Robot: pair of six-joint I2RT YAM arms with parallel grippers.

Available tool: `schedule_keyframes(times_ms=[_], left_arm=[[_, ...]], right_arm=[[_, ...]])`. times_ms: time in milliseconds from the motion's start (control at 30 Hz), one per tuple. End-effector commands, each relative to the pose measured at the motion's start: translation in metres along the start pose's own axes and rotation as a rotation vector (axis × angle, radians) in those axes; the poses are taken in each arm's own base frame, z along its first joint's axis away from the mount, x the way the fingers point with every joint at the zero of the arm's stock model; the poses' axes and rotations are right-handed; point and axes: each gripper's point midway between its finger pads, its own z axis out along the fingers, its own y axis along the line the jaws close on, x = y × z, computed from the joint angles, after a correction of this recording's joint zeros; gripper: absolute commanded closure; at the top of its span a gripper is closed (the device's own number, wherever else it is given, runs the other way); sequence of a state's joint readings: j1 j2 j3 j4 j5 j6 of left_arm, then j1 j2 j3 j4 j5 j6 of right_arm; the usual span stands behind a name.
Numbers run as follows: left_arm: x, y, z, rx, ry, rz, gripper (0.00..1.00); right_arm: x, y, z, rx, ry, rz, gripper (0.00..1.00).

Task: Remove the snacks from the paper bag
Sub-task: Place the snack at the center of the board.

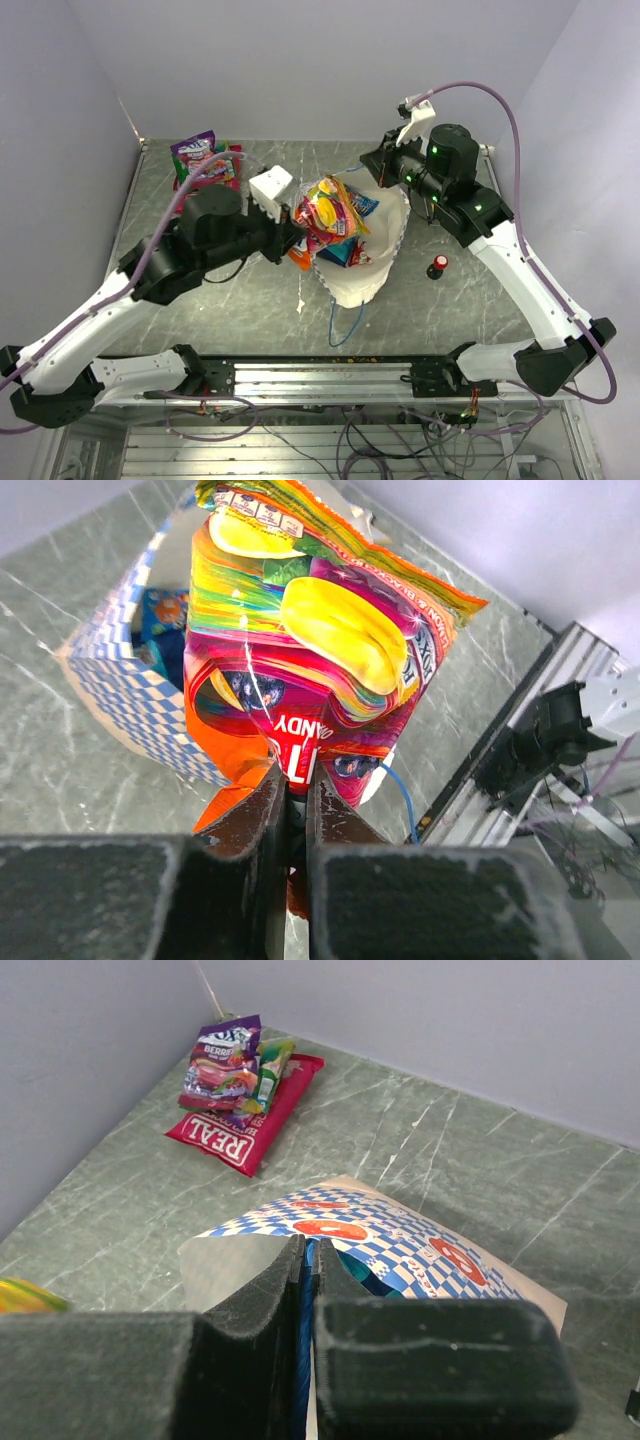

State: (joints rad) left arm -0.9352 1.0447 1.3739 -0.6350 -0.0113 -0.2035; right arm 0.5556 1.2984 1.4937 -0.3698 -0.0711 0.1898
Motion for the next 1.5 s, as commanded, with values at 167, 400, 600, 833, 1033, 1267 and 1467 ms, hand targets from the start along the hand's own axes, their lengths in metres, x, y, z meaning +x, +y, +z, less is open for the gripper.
schedule_keyframes(times_ms=[167,400,600,833,1033,1267,1467], left_arm=[[-0.083,0.054,-0.06,-0.348,-0.283,-0.073,0.93],[-0.069,0.129,-0.084,-0.875,-0.288,-0.203,0.93],[-0.053,0.174,-0.072,-0.98,-0.203,-0.249,0.93],[-0.006,0.281,-0.046,-1.003,-0.092,-0.476,0.93],[0.02,0.368,-0.012,-0.973,-0.043,-0.6,0.93],[0.04,0.441,0.029,-0.998,0.068,-0.581,0.93],[0.041,0.467,0.05,-0.99,0.063,-0.542,0.93]], right_arm=[[0.006,0.002,0.005,-0.02,0.012,0.008,1.0],[0.007,0.003,0.005,-0.031,0.014,0.006,1.0],[0.012,0.01,0.006,-0.067,0.031,0.024,1.0],[0.009,0.016,0.006,-0.106,0.024,-0.002,1.0],[0.0,0.038,0.004,-0.226,-0.003,-0.035,1.0],[0.0,0.042,0.008,-0.25,0.008,-0.016,1.0],[0.005,0.036,0.012,-0.216,0.034,-0.013,1.0]])
